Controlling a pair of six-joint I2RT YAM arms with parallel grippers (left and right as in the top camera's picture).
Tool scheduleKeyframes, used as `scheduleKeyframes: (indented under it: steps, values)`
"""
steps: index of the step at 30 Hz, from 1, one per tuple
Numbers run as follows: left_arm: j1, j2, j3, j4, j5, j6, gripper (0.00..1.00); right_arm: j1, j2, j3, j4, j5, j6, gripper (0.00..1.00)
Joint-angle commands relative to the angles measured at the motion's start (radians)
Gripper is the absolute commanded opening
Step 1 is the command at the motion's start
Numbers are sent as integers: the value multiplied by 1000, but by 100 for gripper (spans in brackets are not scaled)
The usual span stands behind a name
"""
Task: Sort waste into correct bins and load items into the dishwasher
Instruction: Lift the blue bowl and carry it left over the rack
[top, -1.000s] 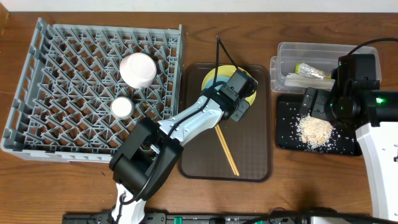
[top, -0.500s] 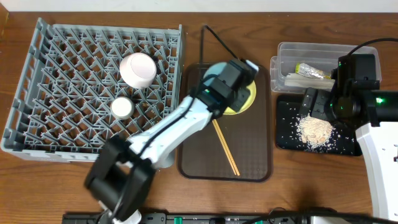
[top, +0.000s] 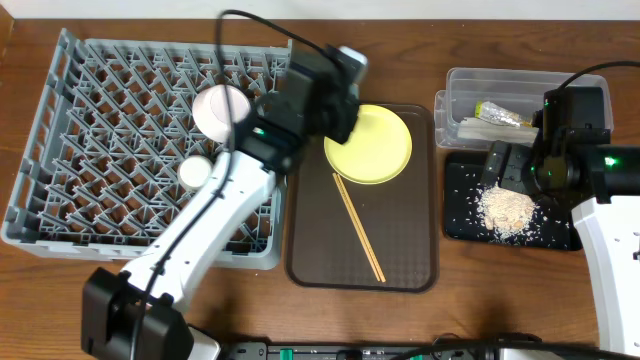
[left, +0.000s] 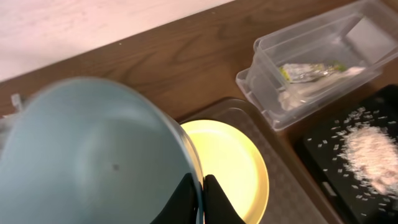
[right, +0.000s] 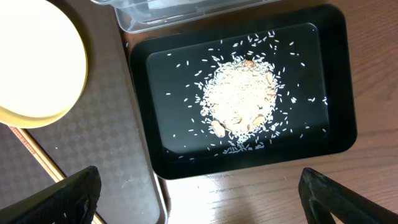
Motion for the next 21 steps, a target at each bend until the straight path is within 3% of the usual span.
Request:
scheduleKeyframes:
  steps: [1, 10, 21]
  values:
    - [115, -14, -1, 3, 248, -45, 8, -5, -5, 2, -6, 14, 17, 99]
    - [347, -14, -1, 2, 623, -199, 7, -5, -4, 2, -7, 14, 13, 99]
    - [531, -14, -1, 2, 694, -240, 7, -5, -4, 3, -8, 13, 14, 99]
